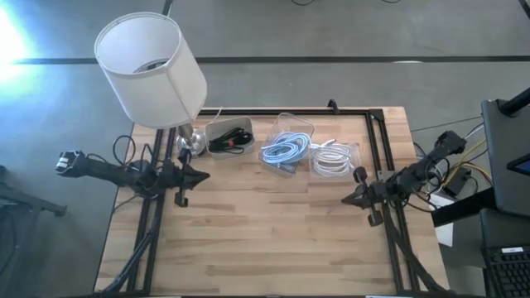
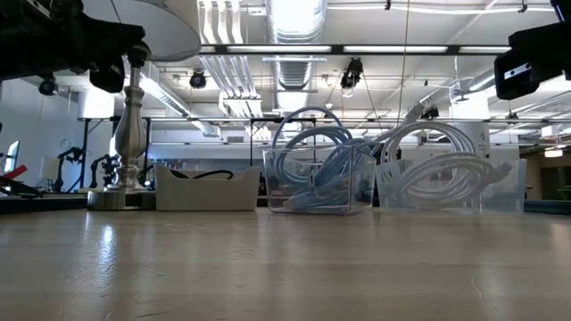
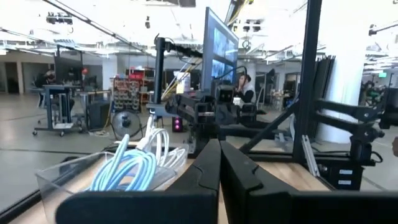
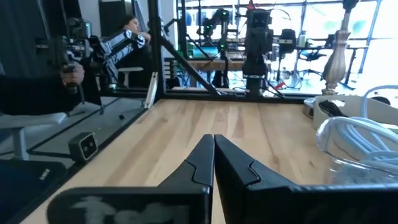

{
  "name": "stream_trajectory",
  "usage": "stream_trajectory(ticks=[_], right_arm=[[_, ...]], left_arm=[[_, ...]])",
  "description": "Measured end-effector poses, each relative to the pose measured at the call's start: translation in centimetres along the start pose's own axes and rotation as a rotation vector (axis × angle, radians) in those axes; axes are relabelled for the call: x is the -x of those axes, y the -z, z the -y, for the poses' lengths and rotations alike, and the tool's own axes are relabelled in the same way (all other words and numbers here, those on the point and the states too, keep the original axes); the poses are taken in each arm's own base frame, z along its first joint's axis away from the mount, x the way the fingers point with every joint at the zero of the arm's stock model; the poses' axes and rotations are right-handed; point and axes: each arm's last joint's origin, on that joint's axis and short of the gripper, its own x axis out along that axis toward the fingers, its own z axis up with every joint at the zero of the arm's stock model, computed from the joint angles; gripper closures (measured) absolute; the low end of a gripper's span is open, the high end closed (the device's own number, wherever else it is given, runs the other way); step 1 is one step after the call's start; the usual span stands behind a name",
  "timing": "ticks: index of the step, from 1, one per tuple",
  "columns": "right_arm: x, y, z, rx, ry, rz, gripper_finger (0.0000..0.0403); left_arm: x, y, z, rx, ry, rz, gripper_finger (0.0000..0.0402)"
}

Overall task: Pick & Place USB Port
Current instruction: Return to Home Position

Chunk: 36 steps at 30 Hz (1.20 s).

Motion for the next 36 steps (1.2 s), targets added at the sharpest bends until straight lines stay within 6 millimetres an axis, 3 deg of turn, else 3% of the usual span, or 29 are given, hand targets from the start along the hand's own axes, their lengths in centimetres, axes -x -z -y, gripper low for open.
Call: stream_trajectory(ticks=[11,20,27,36], right_arm=[[0.8,0.1,0.4,0.072,-0.005,0.001,0.0394],[0.9,0.3,-0.2,0.180,-0.219,0.049,0.0394],[0.9,0.3,-0.2,0.279,-0.212,0.063,0.0394],[0.5,0.2,0.9,0.270,-0.092,0.055,0.0394]], left_arm=[[0.7,-0.8,-0.2,-0.066,-0.016,0.069,0.0396],[1.3,-1.4,-0.5,-0.118,-0.040,0.131,0.0394],[1.8,-1.3,-1.1,-0.110,-0.091,0.128,0.0397],[2.0,-1.2,-1.2,-0.094,-0.099,0.121,0.0395]])
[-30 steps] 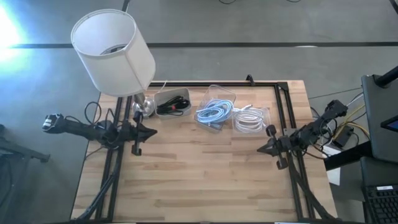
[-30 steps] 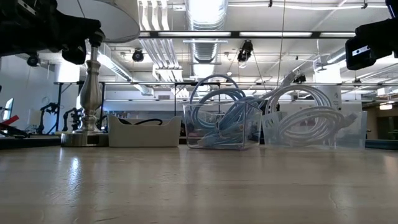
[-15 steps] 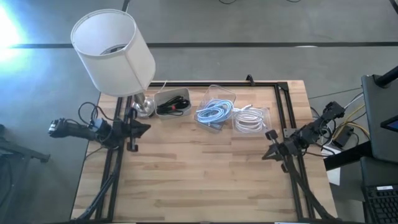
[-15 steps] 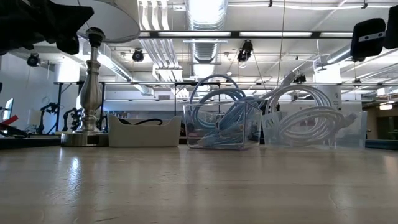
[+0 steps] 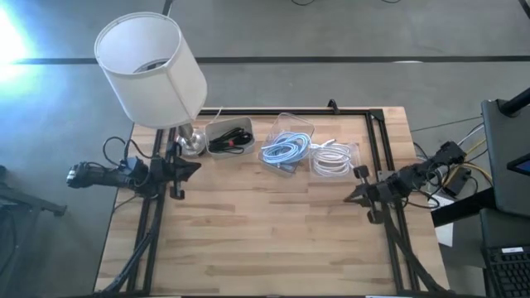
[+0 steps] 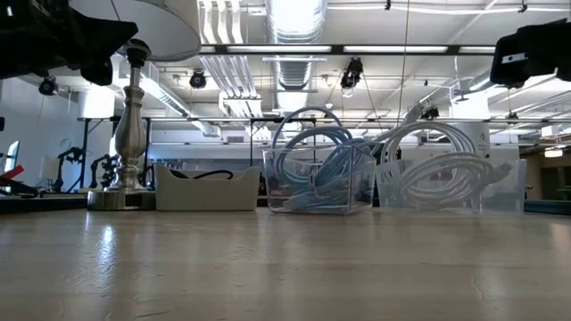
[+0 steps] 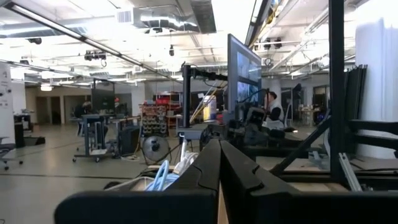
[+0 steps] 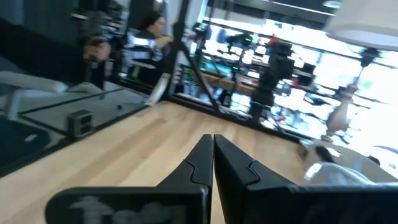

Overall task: Pick & Place USB Port
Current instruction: Return to Home Position

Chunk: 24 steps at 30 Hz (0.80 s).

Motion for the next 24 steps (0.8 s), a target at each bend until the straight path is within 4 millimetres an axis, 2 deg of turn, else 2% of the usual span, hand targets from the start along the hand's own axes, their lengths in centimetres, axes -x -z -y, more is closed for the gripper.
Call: stream_trajectory(ticks=[14,19,24], right_arm=[[-0.3,1.0,2.8,-0.116,0.289,-0.092,0.0394],[-0.4,1.4,3.2,-0.090,0.329,-0.135,0.0394],[-0.5,1.5,3.2,-0.087,0.328,-0.154,0.0394]], left_arm=[[0.0,0.1,0.0,0.021,0.003,-0.009,0.0394],[0.0,0.7,0.1,0.071,0.007,-0.075,0.0394],[0.2,1.7,0.2,0.040,0.014,-0.178,0.0394]])
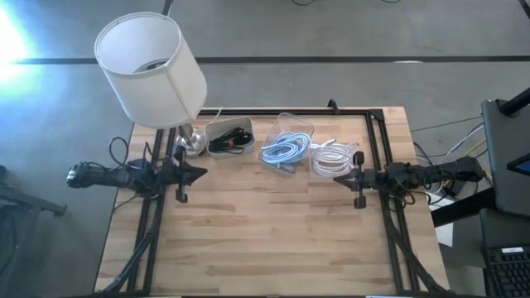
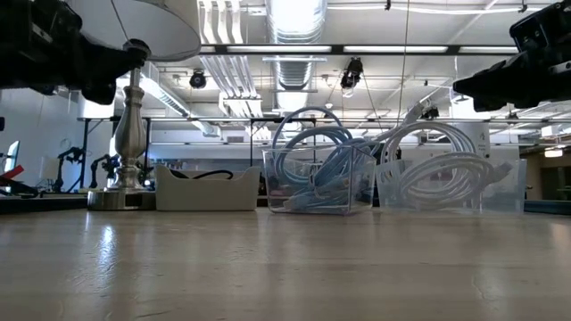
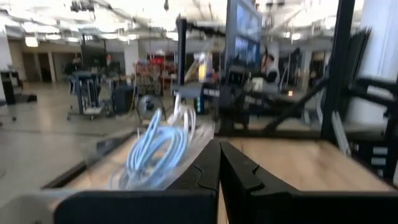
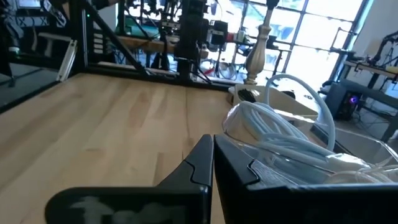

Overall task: Pick & Place USB Port
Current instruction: Return to Home Position

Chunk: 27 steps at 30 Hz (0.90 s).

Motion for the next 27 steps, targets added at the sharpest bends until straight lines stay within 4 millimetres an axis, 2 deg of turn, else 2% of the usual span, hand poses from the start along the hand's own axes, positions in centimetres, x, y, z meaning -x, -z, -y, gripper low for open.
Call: stream_trajectory(ticks=[5,27], right_arm=[[-0.01,0.01,-0.01,-0.001,-0.001,-0.001,0.0394],[-0.01,0.00,-0.01,-0.001,-0.002,-0.001,0.0394]], left_arm=[[0.03,0.77,0.01,-0.019,0.002,-0.078,0.0394],[0.04,0.77,0.02,-0.022,0.006,-0.086,0.0394]])
